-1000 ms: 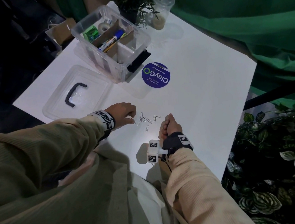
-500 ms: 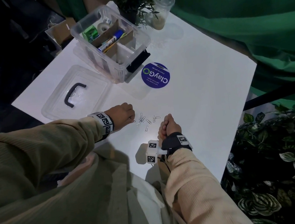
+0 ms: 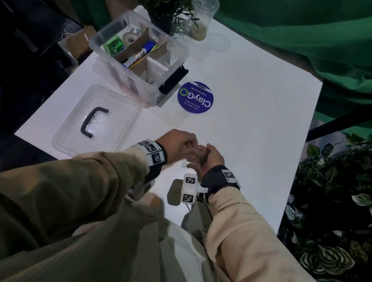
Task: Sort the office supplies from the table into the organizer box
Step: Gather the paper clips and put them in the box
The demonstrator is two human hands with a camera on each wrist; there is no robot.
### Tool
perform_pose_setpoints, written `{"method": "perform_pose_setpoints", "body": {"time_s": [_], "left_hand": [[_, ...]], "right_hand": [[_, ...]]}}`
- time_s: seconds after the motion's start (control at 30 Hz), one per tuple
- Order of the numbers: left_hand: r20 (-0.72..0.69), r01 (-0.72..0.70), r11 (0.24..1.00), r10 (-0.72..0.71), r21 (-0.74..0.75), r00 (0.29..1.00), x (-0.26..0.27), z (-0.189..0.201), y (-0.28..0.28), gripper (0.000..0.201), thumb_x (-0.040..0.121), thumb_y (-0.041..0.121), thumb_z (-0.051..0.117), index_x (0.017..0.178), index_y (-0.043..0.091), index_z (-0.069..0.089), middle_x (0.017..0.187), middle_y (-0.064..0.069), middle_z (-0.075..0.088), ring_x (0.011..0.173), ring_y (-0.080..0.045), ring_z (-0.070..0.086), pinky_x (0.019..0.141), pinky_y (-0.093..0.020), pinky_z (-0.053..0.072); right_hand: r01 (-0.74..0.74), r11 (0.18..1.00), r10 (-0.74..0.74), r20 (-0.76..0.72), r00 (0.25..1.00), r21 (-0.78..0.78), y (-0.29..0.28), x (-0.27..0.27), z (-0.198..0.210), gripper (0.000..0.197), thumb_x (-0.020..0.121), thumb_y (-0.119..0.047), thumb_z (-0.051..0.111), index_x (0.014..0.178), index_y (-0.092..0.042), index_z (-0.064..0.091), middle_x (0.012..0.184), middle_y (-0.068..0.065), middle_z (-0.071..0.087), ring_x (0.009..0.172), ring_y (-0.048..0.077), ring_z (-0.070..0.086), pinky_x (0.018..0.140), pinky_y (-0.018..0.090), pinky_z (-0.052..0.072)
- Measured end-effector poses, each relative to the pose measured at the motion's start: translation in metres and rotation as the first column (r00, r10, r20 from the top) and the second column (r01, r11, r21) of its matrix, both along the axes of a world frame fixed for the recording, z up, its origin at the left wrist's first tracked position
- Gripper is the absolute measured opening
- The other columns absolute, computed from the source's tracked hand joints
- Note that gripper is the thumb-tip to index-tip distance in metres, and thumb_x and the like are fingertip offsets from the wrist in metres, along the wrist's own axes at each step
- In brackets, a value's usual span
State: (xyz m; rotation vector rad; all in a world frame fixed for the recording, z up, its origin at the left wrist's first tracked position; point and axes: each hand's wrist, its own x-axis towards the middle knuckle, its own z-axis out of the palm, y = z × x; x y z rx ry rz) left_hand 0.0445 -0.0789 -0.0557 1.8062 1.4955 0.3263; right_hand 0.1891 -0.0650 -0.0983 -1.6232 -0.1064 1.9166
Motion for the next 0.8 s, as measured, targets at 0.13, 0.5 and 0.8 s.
{"method": "perform_pose_setpoints", "body": {"time_s": [0.13, 0.5, 0.8], "left_hand": [[-0.053, 0.094, 0.99, -0.089, 0.108, 0.995, 0.014, -0.006, 0.006, 0.023, 0.093, 0.028, 0.057, 0.109, 0.018, 0.071, 0.099, -0.002, 0.071, 0.093, -0.021, 0.056, 0.085, -0.03, 0.041], [-0.383, -0.209, 0.976, 0.171, -0.06, 0.908, -0.012, -0.024, -0.017, 0.086, 0.071, 0.079, 0.05, 0.139, 0.029, 0.031, 0.126, -0.004, 0.043, 0.112, -0.025, 0.049, 0.09, -0.04, 0.048], [-0.357, 0.118, 0.993, -0.117, -0.017, 0.927, 0.003, -0.045, -0.033, 0.049, 0.095, 0.038, 0.051, 0.136, 0.012, 0.047, 0.128, -0.011, 0.048, 0.118, -0.03, 0.042, 0.09, -0.042, 0.047]], "right_hand": [[0.161, 0.986, -0.165, -0.134, 0.977, -0.04, -0.001, 0.002, 0.01, 0.032, 0.1, -0.023, 0.04, 0.077, -0.004, 0.052, 0.053, 0.011, 0.063, 0.049, 0.024, 0.061, 0.041, 0.029, 0.053], [0.054, 0.998, -0.053, -0.111, 0.992, 0.009, -0.001, 0.032, -0.007, 0.046, 0.093, -0.041, 0.05, 0.055, -0.022, 0.033, 0.044, -0.006, 0.036, 0.034, 0.01, 0.031, 0.037, 0.014, 0.024], [-0.035, 0.999, 0.036, 0.03, 0.999, -0.004, -0.01, 0.032, -0.006, 0.047, 0.091, -0.044, 0.054, 0.052, -0.023, 0.036, 0.045, -0.005, 0.036, 0.03, 0.012, 0.025, 0.034, 0.015, 0.018]]}}
